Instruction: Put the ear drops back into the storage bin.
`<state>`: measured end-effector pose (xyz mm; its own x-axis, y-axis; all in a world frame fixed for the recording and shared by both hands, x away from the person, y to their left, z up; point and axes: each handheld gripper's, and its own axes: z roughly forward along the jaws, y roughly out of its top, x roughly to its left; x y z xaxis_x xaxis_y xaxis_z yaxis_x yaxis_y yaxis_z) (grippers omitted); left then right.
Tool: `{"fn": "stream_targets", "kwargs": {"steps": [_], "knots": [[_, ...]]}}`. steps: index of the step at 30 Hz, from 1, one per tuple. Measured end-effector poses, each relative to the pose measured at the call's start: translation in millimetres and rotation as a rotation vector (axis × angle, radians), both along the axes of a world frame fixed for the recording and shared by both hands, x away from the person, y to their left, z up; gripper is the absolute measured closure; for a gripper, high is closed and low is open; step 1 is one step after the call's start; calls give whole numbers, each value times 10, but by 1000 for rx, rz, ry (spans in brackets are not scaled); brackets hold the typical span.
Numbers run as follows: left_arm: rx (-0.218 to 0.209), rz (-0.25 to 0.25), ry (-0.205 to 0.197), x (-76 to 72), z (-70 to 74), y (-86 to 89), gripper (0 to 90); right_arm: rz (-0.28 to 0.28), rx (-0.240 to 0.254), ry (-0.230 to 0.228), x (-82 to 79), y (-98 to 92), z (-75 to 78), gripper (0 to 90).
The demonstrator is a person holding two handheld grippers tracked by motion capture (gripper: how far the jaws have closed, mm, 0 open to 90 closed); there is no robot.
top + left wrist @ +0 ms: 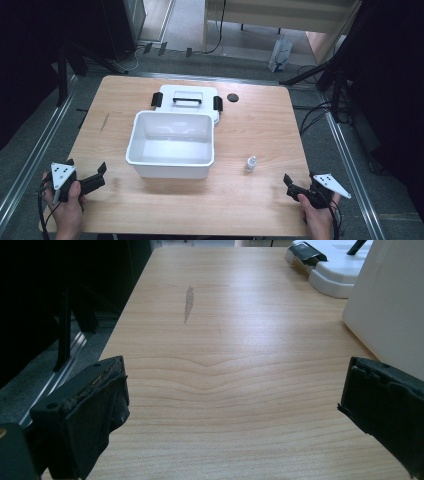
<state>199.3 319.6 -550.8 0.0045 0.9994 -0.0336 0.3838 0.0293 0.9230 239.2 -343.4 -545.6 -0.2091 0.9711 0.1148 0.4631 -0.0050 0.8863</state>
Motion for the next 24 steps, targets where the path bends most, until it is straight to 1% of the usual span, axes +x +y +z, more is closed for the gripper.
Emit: {"fn": "stream_targets", "kwargs": {"steps": [1, 2, 3, 5, 8, 10, 12, 13, 14, 15, 16, 17, 19, 21, 22, 24], "knots": [[0, -1, 0, 3, -1, 0, 0, 3, -8, 3, 4, 7, -1, 35], [0, -1, 0, 3, -1, 0, 0, 3, -8, 3, 4, 7, -1, 35], [1, 0, 0, 4, -1, -2, 0, 0, -24, 5, 9, 27, -2, 87], [2, 0, 0, 4, -1, -3, 0, -1, -24, 4, 9, 30, -2, 98], [2, -2, -2, 3, -1, -3, 0, -4, -8, 5, 5, 15, 14, 126], [4, -3, 0, 1, -1, -6, 0, -10, -13, 8, 4, 12, 25, 133], [5, -3, 0, 3, -1, -9, 0, 14, -13, 27, 13, 19, 37, 159], [6, -3, 1, 4, -1, -10, 0, 22, -26, 39, 19, 36, 43, 177], [5, -4, 1, 5, -1, -9, 0, 33, -50, 48, 30, 60, 48, 188], [5, -4, 1, 5, -1, -9, 0, 33, -50, 48, 30, 60, 48, 188], [5, -9, 2, 6, -1, -6, 0, 64, -94, 82, 58, 129, 61, 210], [4, -8, 2, 7, -1, -8, 0, 80, -111, 94, 72, 151, 65, 212], [6, -8, 2, 9, -1, -10, 0, 125, -163, 129, 108, 216, 78, 217], [2, -11, 0, 8, -1, -7, 0, 167, -230, 166, 153, 274, 115, 226], [1, -14, -1, 8, -1, -2, 0, 180, -269, 181, 173, 301, 148, 247], [-6, -20, 5, 9, 0, 3, 0, 217, -332, 212, 228, 349, 222, 249]]}}
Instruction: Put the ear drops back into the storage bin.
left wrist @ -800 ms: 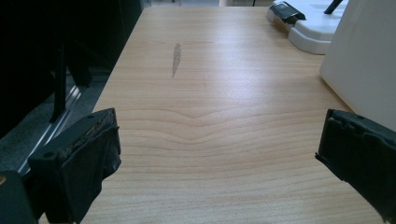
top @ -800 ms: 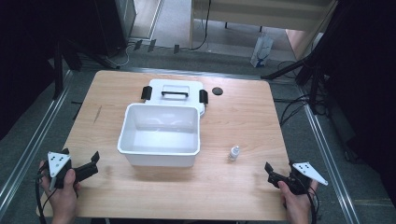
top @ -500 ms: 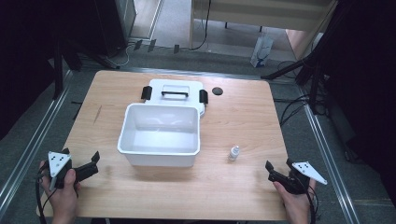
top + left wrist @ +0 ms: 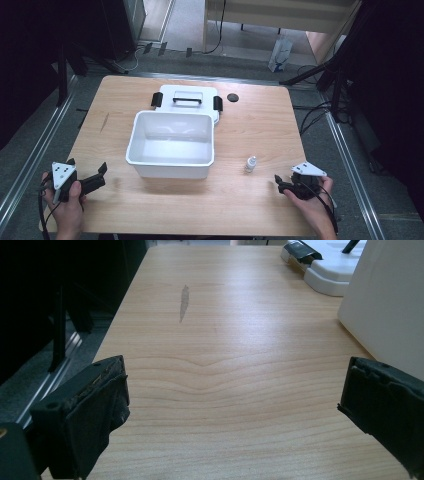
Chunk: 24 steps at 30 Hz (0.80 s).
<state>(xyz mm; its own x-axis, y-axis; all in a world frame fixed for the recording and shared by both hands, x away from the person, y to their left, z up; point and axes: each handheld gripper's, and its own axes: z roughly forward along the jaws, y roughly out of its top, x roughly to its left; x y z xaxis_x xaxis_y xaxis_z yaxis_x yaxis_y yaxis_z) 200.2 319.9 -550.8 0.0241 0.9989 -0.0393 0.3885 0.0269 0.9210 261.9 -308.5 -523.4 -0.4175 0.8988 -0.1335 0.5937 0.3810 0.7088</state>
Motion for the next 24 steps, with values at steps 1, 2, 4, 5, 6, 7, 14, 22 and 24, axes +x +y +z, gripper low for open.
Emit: {"fn": "stream_targets", "kwargs": {"steps": [1, 2, 4, 5, 6, 7, 14, 22, 24], "knots": [[-3, -10, 6, 6, 0, 5, 0, 13, -20, 9, 20, 19, 31, 250], [-3, -10, 6, 6, 0, 5, 0, 38, -58, 33, 66, 56, 93, 254], [3, -7, 6, 8, 0, -1, 0, 71, -106, 55, 122, 101, 167, 254], [9, -8, 8, 9, 1, -6, 0, 82, -125, 66, 151, 129, 212, 255], [12, -9, 7, 8, 0, -12, 0, 100, -139, 79, 184, 154, 258, 256], [18, -6, 8, 6, 2, -17, 0, 122, -154, 89, 217, 180, 305, 262], [17, -22, 3, -1, 0, -9, 0, 242, -242, 218, 436, 384, 532, 296], [28, -30, 1, -5, 1, -19, 0, 366, -355, 423, 617, 621, 602, 333], [27, -31, -1, -6, -1, -17, 0, 385, -377, 464, 650, 674, 612, 353]]}}
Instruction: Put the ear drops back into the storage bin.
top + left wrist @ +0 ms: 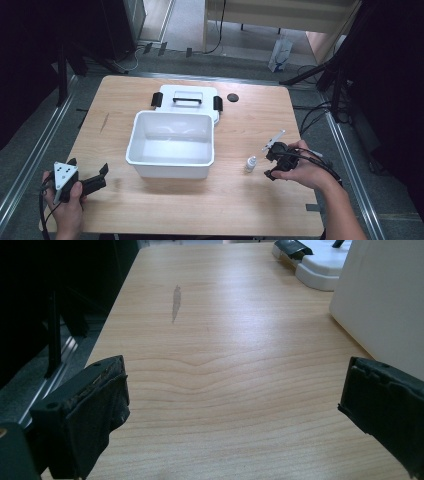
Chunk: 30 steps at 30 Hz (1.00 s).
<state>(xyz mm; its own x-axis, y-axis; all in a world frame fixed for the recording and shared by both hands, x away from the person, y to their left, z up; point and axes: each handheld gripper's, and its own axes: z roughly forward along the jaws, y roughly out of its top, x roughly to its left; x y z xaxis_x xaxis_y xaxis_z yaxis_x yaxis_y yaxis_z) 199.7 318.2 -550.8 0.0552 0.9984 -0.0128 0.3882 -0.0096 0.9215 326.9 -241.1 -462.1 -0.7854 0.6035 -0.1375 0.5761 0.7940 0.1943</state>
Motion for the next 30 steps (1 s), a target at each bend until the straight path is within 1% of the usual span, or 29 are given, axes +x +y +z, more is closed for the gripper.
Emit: {"fn": "stream_targets", "kwargs": {"steps": [1, 2, 3, 4, 5, 6, 7, 9, 11, 12, 14, 15, 16, 19, 21, 24, 26, 30], "knots": [[1, -3, -2, -1, -1, 0, 0, 10, -10, 14, 11, 24, 7, 376], [5, -6, -2, -3, 0, -1, 0, 24, -36, 38, 29, 62, 25, 449], [7, -10, -1, -3, 1, -5, 0, 43, -57, 48, 41, 92, 41, 493], [10, -10, 2, -3, 2, -9, 0, 57, -71, 57, 51, 126, 63, 517], [12, -8, -1, -2, 1, -14, 0, 70, -76, 66, 66, 148, 82, 528], [14, -8, -1, -1, 0, -15, 0, 79, -69, 85, 84, 189, 117, 525], [13, -9, -1, -2, 1, -14, 0, 86, -68, 91, 94, 215, 139, 521], [9, -11, -1, -3, 1, -10, 0, 109, -87, 82, 123, 296, 201, 509], [10, -11, -1, -3, 1, -10, 0, 129, -90, 78, 141, 359, 248, 514], [11, -10, 0, -3, 2, -13, 0, 140, -88, 86, 158, 399, 281, 518], [15, -9, -1, -1, 0, -16, 0, 159, -101, 73, 180, 473, 313, 517], [15, -8, -1, -1, 0, -16, 0, 157, -105, 78, 197, 507, 319, 517], [14, -8, -1, -1, 0, -15, 0, 164, -117, 78, 214, 540, 319, 521], [8, -11, -2, -3, 1, -9, 0, 174, -122, 81, 246, 614, 294, 544], [7, -11, -3, -5, 0, -9, 0, 177, -125, 95, 262, 646, 262, 555], [7, -11, -4, -4, 0, -9, 0, 181, -136, 113, 286, 674, 216, 597], [6, -12, -1, -4, 1, -6, 0, 185, -126, 125, 286, 689, 208, 637], [7, -11, -1, -4, 1, -8, 0, 180, -120, 121, 310, 705, 185, 667]]}}
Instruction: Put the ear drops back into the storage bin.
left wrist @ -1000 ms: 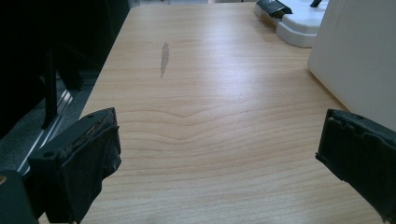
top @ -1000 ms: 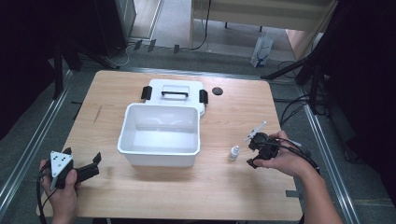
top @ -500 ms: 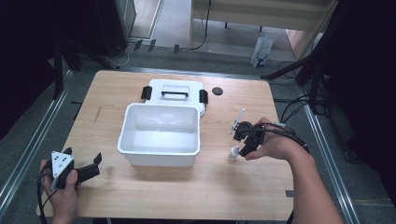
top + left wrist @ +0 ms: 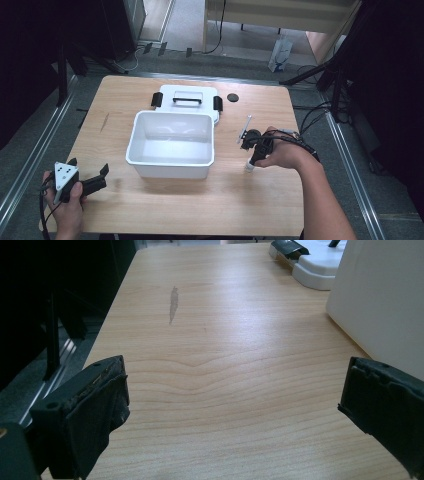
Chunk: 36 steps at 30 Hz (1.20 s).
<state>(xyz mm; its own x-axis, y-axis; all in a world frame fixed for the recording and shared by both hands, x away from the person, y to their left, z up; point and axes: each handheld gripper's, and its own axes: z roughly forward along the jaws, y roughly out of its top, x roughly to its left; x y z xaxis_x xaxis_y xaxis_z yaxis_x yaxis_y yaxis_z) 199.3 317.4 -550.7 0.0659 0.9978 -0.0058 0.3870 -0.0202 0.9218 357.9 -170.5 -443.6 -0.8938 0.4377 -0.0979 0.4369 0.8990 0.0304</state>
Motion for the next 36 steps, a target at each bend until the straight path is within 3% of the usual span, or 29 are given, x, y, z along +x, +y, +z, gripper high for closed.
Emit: {"fn": "stream_targets", "kwargs": {"steps": [15, 23, 36], "knots": [[-1, 4, -3, -4, 0, 2, 0, -4, 33, 18, 19, -18, -84, 719], [-4, 5, -4, -5, 0, 7, 0, 75, 38, 27, -4, 24, -58, 722], [-11, 5, -8, -6, -2, 10, 0, 134, 82, -19, 23, 193, 323, 722]]}}
